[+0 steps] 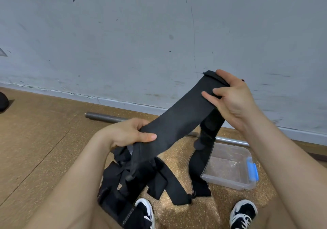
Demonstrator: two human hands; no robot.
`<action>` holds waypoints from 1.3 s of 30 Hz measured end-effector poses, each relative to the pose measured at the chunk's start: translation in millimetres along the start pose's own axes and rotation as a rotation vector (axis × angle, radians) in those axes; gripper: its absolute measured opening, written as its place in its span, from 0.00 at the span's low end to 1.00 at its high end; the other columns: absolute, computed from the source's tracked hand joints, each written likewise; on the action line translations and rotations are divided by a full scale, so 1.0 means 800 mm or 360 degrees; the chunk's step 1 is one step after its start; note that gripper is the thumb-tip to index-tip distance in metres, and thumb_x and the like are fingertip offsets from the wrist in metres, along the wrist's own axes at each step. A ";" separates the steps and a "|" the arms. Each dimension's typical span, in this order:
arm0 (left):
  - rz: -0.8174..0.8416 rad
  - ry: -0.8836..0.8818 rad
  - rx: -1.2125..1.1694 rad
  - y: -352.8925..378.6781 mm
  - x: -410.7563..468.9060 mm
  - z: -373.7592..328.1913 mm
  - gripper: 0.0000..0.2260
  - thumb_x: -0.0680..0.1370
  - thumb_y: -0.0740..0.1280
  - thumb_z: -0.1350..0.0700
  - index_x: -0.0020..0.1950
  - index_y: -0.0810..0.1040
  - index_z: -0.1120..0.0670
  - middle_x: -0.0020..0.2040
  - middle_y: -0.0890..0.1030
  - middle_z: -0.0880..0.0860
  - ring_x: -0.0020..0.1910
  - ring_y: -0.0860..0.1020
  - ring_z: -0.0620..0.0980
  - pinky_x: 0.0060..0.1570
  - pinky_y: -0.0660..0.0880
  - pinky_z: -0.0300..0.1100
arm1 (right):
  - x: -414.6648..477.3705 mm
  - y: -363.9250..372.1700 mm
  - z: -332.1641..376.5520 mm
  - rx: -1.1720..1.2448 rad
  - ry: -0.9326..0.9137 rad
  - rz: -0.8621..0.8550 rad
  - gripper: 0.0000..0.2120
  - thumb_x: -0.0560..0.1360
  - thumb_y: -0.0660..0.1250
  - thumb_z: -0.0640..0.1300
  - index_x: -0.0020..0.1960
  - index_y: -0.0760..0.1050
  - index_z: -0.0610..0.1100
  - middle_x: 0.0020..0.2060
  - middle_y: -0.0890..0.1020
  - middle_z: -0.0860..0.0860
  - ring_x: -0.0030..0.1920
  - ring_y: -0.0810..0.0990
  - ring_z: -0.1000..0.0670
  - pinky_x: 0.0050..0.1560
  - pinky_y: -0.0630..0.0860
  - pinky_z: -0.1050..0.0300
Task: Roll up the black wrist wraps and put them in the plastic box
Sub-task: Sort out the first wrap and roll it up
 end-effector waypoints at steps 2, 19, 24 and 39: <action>-0.0138 0.0167 -0.0273 -0.011 -0.006 -0.006 0.15 0.72 0.73 0.53 0.58 0.79 0.51 0.52 0.84 0.60 0.49 0.83 0.63 0.50 0.79 0.57 | 0.001 0.006 0.001 -0.0511 -0.0183 -0.0013 0.30 0.75 0.62 0.28 0.75 0.66 0.42 0.67 0.72 0.49 0.65 0.73 0.51 0.64 0.74 0.58; 0.0136 0.0854 -0.0896 -0.003 -0.035 -0.049 0.16 0.64 0.81 0.51 0.48 0.87 0.55 0.42 0.87 0.54 0.41 0.86 0.48 0.44 0.81 0.38 | -0.040 0.075 -0.036 -0.1674 -0.0161 0.0697 0.62 0.53 0.65 0.74 0.81 0.45 0.55 0.79 0.53 0.50 0.78 0.52 0.52 0.75 0.55 0.54; 0.0055 0.0687 -0.0818 -0.002 -0.040 -0.047 0.10 0.68 0.76 0.52 0.41 0.85 0.57 0.34 0.83 0.52 0.33 0.82 0.45 0.37 0.78 0.34 | -0.036 0.072 -0.037 -0.1864 -0.0227 0.0686 0.60 0.59 0.71 0.72 0.80 0.42 0.54 0.79 0.48 0.49 0.79 0.51 0.49 0.75 0.56 0.51; -0.0820 0.0538 -0.0233 0.004 -0.027 -0.064 0.09 0.75 0.71 0.68 0.43 0.84 0.54 0.36 0.84 0.49 0.33 0.83 0.46 0.36 0.79 0.36 | -0.054 0.080 -0.055 -0.0910 0.0244 0.0692 0.70 0.51 0.82 0.64 0.78 0.38 0.65 0.80 0.52 0.53 0.54 0.80 0.58 0.52 0.83 0.47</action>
Point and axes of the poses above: each hand's wrist, its own x-axis towards the middle knuckle, its own y-axis out of the palm, z = x × y, the point moved 5 cm from there along x, towards the middle knuckle
